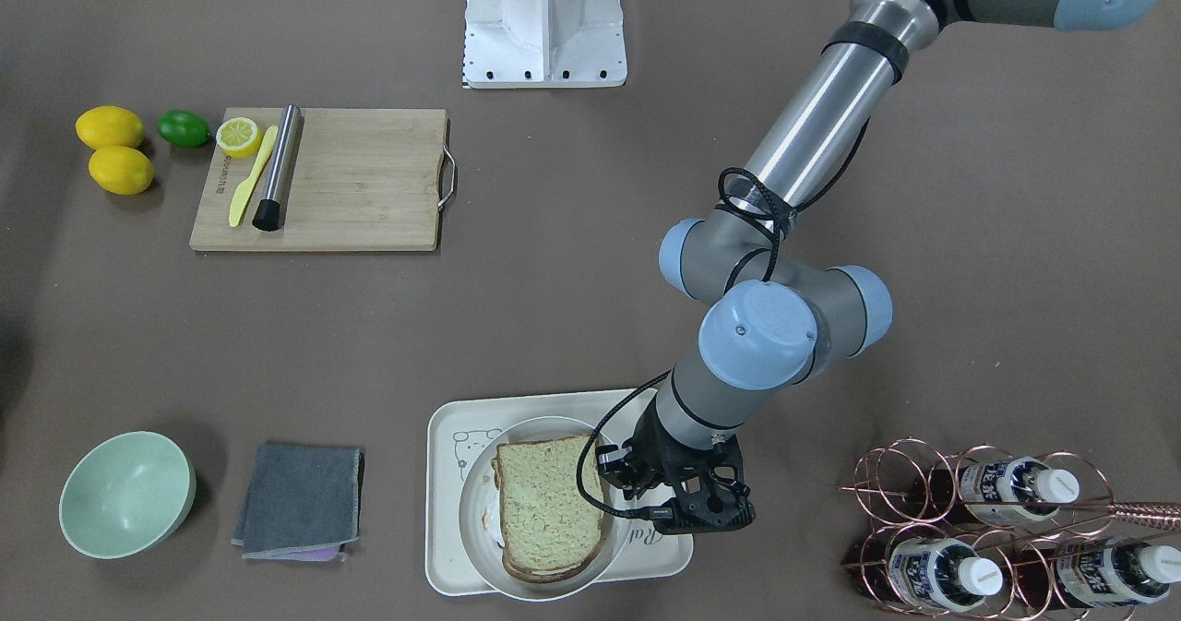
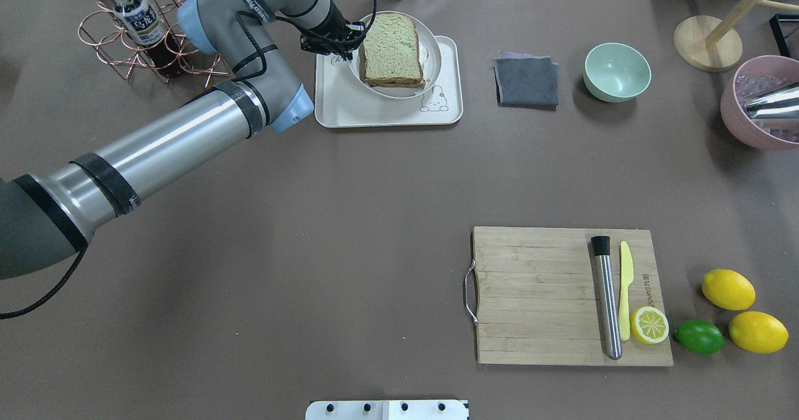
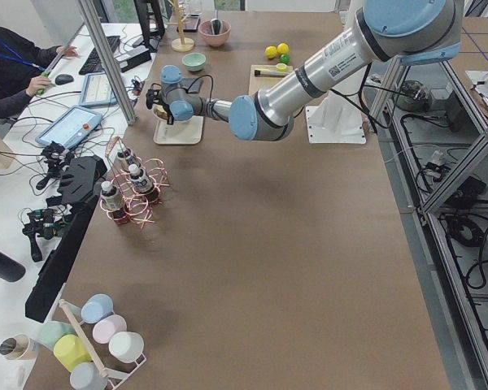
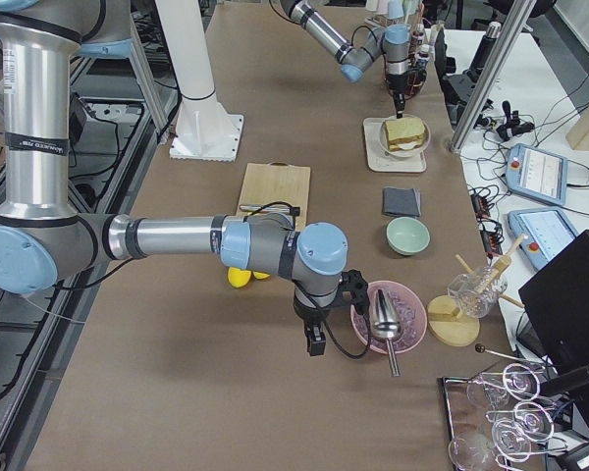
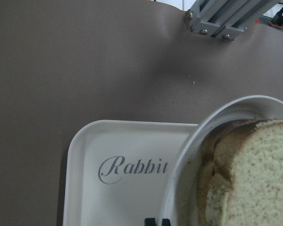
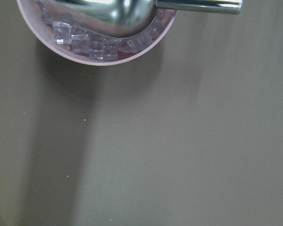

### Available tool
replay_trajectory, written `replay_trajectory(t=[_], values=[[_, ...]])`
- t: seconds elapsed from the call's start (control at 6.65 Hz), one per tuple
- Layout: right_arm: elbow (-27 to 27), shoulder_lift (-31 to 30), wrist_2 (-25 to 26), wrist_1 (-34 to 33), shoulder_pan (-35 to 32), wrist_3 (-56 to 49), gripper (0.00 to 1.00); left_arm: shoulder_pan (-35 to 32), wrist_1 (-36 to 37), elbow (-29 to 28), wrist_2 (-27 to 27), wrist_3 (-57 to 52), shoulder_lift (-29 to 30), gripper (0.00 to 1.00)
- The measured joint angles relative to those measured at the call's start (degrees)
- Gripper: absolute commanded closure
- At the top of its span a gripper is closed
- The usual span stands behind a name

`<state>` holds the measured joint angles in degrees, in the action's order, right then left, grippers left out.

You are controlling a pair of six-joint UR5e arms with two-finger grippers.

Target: Make sandwich and place on tray

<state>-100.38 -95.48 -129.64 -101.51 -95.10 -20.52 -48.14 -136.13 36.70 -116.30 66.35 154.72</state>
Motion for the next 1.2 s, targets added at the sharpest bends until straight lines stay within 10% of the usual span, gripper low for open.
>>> replay_trajectory(t=[0.6,1.2], values=[[0.0,-1.0,-0.1,0.1,0.0,-0.2,0.0,-0.1,-0.7,4.8,0.4,-1.1,-2.5,0.01],[0.0,-1.3,-0.1,0.1,0.0,-0.2,0.0,-0.5,19.7,46.4,-5.9,-1.2,-25.0,0.01]])
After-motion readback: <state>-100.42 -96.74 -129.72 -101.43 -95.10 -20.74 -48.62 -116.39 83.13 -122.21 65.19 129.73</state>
